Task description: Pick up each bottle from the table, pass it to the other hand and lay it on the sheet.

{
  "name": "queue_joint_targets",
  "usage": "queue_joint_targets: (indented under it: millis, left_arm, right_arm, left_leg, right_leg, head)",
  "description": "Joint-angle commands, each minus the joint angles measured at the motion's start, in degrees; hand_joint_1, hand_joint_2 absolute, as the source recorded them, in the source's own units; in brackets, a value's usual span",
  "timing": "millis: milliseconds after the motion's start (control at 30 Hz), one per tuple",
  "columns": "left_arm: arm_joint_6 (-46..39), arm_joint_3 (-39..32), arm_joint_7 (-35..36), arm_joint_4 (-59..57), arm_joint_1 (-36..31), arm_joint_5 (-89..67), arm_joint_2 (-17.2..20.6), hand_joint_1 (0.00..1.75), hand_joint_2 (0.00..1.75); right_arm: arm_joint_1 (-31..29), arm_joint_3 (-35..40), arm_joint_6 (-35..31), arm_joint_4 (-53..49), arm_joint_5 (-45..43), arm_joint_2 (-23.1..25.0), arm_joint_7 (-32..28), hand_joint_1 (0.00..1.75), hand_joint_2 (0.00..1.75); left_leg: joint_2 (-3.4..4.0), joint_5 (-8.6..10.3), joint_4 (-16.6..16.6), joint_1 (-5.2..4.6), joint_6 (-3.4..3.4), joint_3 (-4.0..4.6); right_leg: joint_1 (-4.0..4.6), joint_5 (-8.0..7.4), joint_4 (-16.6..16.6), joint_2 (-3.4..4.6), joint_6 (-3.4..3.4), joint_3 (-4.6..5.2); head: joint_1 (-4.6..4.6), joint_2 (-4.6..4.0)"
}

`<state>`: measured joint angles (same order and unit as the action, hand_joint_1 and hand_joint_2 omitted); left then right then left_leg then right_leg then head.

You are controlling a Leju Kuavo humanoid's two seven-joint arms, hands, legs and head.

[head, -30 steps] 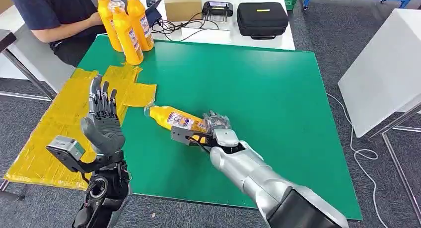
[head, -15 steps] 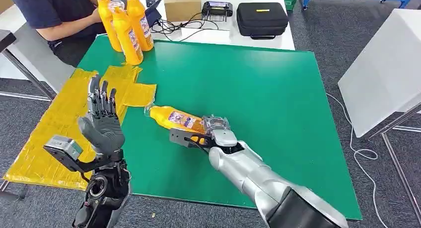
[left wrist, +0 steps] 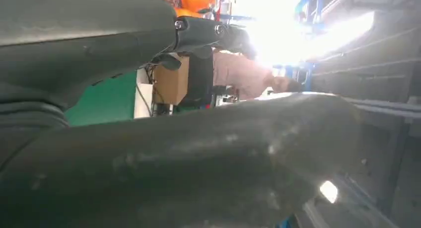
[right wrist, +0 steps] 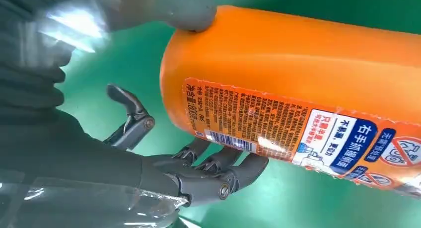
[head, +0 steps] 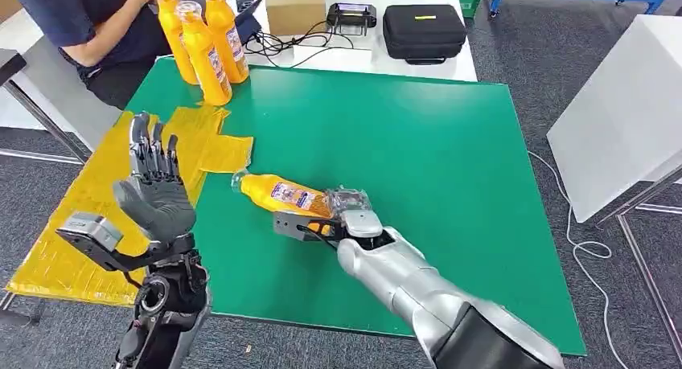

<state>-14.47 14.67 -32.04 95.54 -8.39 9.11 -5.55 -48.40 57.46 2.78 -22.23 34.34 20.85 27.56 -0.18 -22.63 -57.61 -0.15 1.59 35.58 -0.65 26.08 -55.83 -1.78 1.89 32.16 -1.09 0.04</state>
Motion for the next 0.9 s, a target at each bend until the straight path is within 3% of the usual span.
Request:
queue_joint_targets:
  millis: [33, 233, 267, 300, 900]
  left_arm:
    - [0.0, -2.2, 0.6, 0.2, -1.9, 0.6, -1.0, 0.00, 0.00]
    - [0.2, -2.3, 0.7, 0.8, -1.5, 0.6, -1.0, 0.00, 0.00]
    - [0.2, -2.4, 0.8, 0.9, -1.4, 0.6, -1.1, 0.00, 0.00]
    - [0.2, -2.4, 0.8, 0.8, -1.3, 0.6, -1.2, 0.00, 0.00]
    - [-1.9, -1.4, -0.7, -2.6, -3.9, 1.8, -1.5, 0.00, 0.00]
  right_arm:
    - [1.0, 3.4, 0.5, 4.1, -0.4, -0.9, -0.2, 1.75, 1.75]
    - [1.1, 3.2, 0.2, 5.0, 0.0, -0.9, -0.4, 1.75, 1.75]
    - [1.2, 3.0, 0.1, 5.5, 0.5, -0.9, -0.5, 1.26, 1.75]
    - [1.3, 2.9, 0.0, 5.9, 1.0, -0.9, -0.6, 0.00, 1.75]
    - [2.1, -2.7, 3.4, 7.1, 8.4, -0.9, -1.3, 0.00, 1.75]
  left_leg:
    - [-0.10, -0.04, 0.1, 0.08, -0.10, -0.23]
    - [-0.12, -0.04, 0.1, 0.08, -0.12, -0.32]
    - [-0.10, -0.02, 0.1, 0.05, -0.08, -0.27]
    - [-0.09, -0.02, 0.1, 0.05, -0.07, -0.27]
    - [-0.14, -0.04, 0.1, 0.06, -0.12, -0.35]
  right_leg:
    - [0.07, 0.06, 0.1, 0.01, -0.08, -0.31]
    - [0.06, 0.07, 0.2, 0.02, -0.09, -0.42]
    - [0.04, 0.05, 0.1, 0.00, -0.06, -0.33]
    - [0.04, 0.04, 0.1, -0.01, -0.05, -0.33]
    - [0.05, 0.08, 0.1, 0.01, -0.08, -0.45]
  head:
    - [0.02, -0.02]
    - [0.00, -0.02]
    - [0.00, -0.02]
    - [0.00, -0.02]
    - [0.00, -0.02]
